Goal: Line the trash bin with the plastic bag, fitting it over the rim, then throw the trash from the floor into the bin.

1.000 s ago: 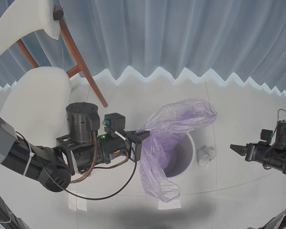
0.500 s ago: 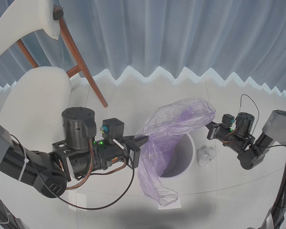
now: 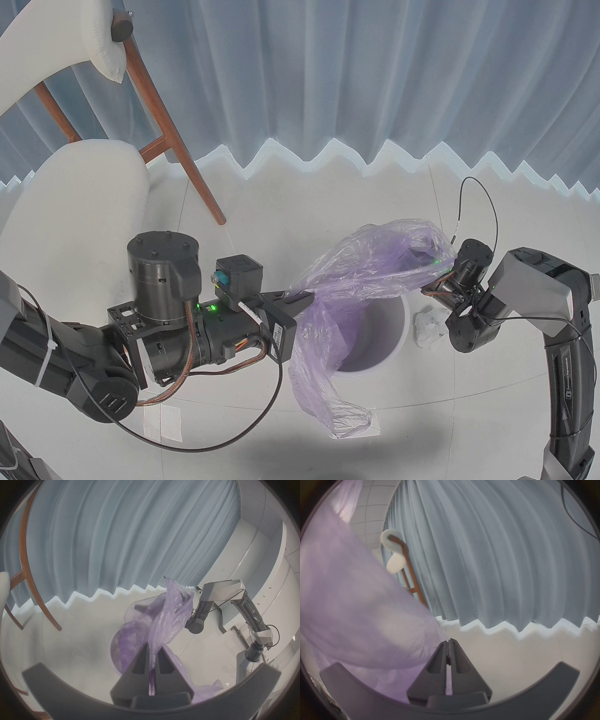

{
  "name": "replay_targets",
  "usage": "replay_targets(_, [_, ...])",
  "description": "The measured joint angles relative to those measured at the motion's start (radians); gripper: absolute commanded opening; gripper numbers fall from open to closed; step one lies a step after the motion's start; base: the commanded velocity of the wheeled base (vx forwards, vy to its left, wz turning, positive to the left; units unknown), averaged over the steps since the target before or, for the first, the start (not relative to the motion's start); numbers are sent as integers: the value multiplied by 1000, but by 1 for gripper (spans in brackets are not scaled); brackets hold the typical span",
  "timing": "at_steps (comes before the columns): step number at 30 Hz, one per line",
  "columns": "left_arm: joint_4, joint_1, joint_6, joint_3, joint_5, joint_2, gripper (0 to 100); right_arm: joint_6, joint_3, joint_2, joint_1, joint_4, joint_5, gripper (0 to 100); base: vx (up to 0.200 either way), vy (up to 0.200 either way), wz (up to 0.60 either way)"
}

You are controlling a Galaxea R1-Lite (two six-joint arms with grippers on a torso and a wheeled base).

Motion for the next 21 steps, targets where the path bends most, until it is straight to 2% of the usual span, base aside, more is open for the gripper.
replay_targets(7, [0,7,-1,-20,2,3,0,-17,136,-14,9,-1,90,0,0,0,0])
replay_targets(14, [3,13,-10,-117,4,45,0,-17,328,-96,72,-3,104,0,0,0,0])
replay_targets(17, [6,6,-28,-187,7,82,0,-16,407,-121,119,-2,79,0,0,0,0])
replay_targets(21, [11,-25,-62,-298,27,157,0,19,477,-141,149,-2,-27,0,0,0,0])
